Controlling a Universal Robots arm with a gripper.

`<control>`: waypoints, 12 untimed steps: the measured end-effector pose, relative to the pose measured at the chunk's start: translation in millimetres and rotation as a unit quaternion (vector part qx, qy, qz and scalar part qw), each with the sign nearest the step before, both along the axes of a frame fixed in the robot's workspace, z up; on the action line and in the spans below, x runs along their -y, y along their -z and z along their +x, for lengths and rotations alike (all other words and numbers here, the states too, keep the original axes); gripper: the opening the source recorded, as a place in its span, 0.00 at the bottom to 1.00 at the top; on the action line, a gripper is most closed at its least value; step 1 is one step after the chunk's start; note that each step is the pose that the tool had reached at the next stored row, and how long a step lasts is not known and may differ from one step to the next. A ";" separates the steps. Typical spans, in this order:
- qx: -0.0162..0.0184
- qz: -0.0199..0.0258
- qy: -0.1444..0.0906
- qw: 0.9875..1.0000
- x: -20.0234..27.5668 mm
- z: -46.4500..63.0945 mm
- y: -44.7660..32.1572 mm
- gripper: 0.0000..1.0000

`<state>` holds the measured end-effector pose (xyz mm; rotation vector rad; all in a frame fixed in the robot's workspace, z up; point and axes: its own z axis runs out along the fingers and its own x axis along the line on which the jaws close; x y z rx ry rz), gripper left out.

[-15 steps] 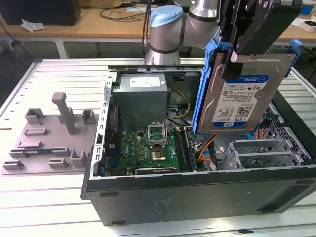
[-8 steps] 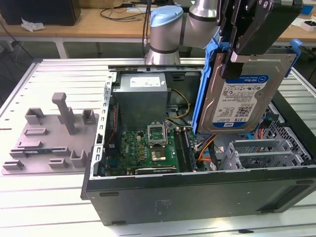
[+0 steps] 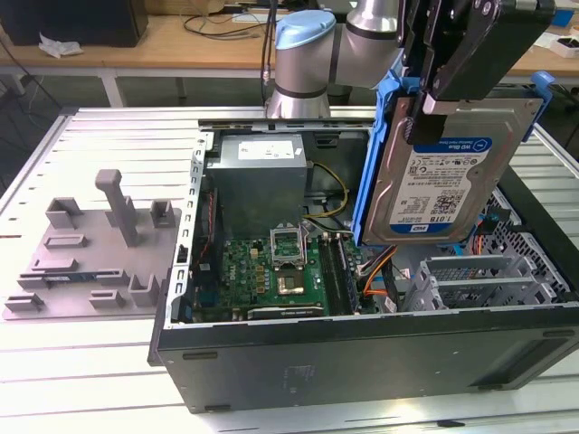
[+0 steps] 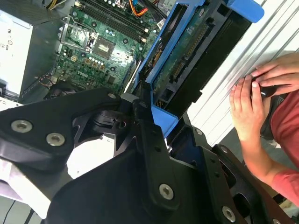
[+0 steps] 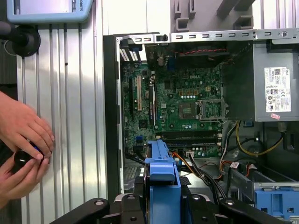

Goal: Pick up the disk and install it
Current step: 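Insert the disk into the insertion slot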

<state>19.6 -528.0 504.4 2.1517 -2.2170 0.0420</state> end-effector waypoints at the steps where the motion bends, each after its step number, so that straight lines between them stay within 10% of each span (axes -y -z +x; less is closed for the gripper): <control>1: 0.000 0.002 0.000 1.000 0.3 0.1 0.0 0.36; 4: 0.000 0.013 0.000 1.000 3.3 0.1 0.2 0.36; 12: 0.000 0.021 0.000 1.000 11.5 2.5 0.9 0.36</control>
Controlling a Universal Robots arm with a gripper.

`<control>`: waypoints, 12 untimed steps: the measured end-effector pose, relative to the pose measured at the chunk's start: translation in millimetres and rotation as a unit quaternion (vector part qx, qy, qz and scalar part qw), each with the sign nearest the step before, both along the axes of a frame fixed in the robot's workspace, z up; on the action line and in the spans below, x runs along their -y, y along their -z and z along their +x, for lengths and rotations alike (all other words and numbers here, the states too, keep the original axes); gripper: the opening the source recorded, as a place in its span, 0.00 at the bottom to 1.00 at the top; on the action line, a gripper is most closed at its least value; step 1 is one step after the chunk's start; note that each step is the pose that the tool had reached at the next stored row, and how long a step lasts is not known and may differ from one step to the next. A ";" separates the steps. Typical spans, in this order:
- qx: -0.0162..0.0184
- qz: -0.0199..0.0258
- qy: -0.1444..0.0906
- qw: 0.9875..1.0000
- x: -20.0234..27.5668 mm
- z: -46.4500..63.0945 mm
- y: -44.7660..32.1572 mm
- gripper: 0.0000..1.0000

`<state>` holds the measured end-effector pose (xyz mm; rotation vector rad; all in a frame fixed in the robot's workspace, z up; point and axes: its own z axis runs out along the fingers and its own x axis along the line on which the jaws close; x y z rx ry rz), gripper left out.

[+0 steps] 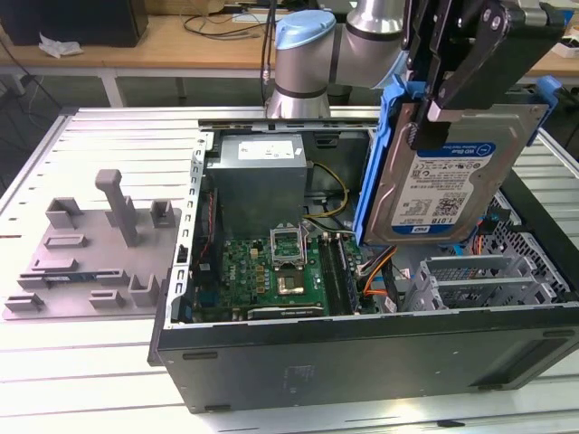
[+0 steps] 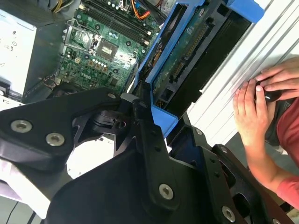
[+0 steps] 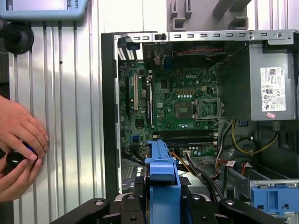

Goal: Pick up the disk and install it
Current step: 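Insert the disk into the insertion slot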

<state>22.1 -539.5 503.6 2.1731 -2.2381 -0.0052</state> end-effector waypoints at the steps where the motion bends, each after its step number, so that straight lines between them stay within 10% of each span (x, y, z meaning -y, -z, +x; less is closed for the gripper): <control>1: 0.000 0.001 0.000 1.000 0.7 1.2 0.2 0.36; 12: 0.000 0.001 0.001 1.000 2.0 26.9 1.5 0.36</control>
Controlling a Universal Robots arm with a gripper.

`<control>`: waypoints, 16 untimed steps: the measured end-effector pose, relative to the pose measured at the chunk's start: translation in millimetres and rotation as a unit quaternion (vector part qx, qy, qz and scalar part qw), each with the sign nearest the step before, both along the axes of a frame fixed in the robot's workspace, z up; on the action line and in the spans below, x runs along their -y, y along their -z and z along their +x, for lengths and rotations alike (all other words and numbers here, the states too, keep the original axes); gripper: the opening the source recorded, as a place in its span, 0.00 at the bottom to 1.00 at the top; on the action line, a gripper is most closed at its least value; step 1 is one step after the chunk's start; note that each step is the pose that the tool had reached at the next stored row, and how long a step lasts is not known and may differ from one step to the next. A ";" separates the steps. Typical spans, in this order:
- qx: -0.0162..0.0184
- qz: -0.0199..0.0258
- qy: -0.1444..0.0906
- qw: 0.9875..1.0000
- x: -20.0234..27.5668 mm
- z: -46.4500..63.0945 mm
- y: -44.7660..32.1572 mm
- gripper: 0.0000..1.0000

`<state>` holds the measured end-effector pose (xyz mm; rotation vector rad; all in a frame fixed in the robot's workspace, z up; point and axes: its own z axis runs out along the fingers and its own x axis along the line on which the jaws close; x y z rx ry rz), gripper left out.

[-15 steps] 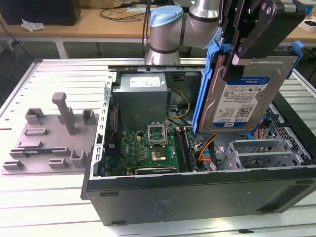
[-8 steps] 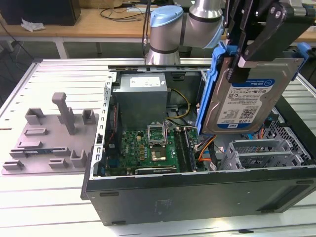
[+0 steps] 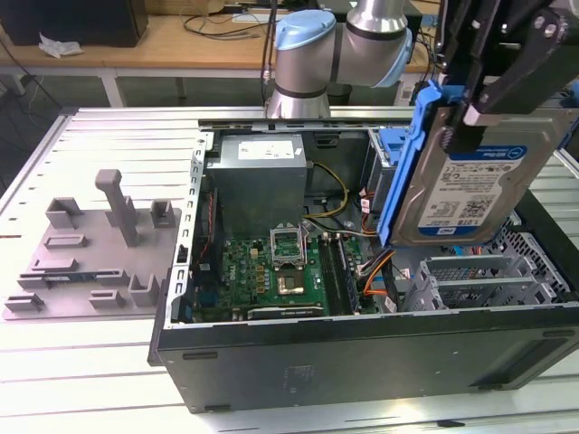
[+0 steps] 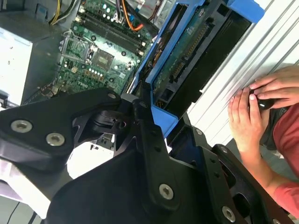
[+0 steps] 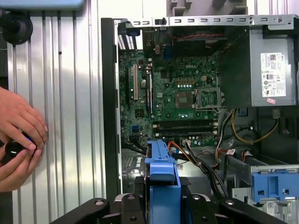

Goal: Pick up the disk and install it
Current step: 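Insert the disk into the insertion slot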

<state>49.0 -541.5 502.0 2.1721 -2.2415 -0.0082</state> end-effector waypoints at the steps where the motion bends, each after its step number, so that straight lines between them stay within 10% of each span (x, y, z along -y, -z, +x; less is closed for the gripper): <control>1: 0.000 0.000 0.000 1.000 0.0 4.2 0.2 0.36; 16: 0.000 0.000 0.002 1.000 0.0 46.1 3.1 0.36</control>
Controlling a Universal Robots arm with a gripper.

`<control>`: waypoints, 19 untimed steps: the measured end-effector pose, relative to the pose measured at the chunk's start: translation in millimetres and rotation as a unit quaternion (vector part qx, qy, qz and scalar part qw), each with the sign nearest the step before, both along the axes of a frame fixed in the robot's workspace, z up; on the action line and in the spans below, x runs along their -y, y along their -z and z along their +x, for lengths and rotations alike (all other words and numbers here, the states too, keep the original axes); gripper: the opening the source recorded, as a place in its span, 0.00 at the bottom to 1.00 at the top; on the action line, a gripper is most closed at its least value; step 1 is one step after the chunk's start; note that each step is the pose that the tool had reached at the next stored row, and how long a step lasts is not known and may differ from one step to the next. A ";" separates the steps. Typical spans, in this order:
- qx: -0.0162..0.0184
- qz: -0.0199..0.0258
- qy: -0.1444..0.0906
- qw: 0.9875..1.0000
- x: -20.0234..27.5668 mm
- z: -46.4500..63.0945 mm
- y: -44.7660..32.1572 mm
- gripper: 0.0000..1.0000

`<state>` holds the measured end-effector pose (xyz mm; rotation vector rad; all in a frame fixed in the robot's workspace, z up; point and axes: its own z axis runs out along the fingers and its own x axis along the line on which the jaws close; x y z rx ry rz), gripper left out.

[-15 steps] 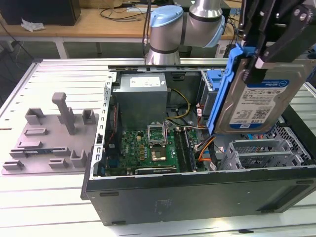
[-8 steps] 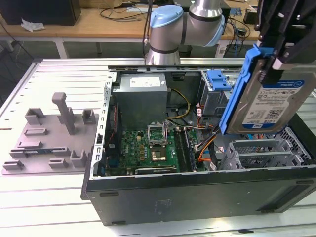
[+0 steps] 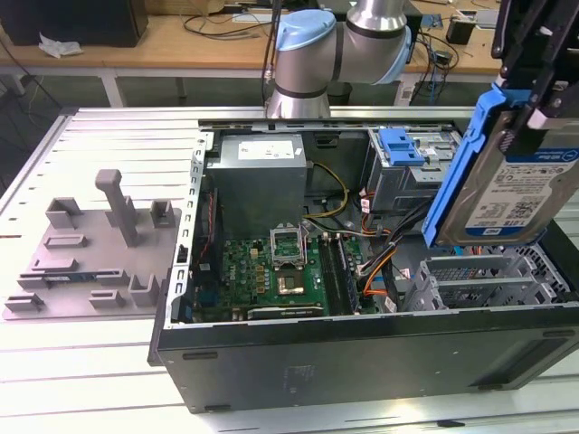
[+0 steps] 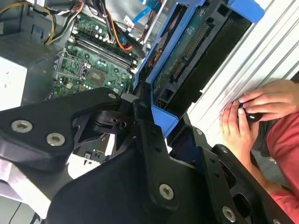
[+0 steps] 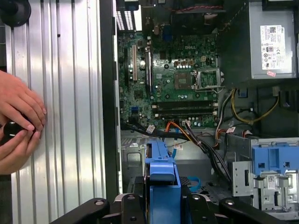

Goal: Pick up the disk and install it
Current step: 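Insert the disk into the insertion slot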

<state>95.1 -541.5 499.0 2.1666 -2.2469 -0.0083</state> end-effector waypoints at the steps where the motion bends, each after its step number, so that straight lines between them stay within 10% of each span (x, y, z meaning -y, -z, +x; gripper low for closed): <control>1: 0.000 0.000 0.000 1.000 0.0 3.5 0.4 0.36; 19: 0.000 0.000 0.002 1.000 0.0 16.8 4.7 0.36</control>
